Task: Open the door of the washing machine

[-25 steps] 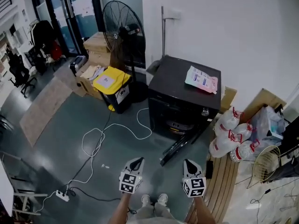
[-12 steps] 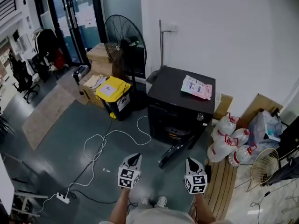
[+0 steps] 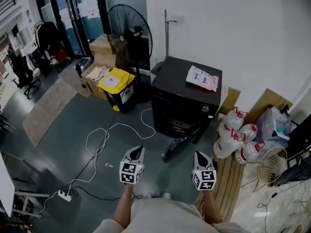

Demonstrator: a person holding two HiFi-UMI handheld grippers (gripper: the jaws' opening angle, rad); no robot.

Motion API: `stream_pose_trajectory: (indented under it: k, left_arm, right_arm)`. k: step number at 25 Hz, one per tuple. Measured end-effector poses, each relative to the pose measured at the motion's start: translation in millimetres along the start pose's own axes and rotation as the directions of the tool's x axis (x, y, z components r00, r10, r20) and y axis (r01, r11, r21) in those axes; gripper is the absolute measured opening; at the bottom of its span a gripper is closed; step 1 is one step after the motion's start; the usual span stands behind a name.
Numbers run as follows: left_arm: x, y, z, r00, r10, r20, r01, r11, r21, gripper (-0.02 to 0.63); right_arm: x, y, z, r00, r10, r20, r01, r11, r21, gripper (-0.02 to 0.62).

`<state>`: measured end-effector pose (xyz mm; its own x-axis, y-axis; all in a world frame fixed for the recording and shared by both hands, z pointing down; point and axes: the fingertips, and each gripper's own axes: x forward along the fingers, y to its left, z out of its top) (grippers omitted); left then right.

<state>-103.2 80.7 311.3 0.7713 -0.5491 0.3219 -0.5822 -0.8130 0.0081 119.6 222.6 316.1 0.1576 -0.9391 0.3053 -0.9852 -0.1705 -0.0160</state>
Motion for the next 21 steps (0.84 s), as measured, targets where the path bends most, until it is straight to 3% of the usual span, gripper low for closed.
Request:
stream_pose_trajectory:
  k: [21]
  left_arm:
    - [3, -13, -8, 1.000, -0.002, -0.005, 0.002, 0.999, -0.032, 0.008]
  right_arm:
    - [0, 5, -11, 0.999, 0.026, -0.020, -0.026, 1.000, 0.002, -0.002]
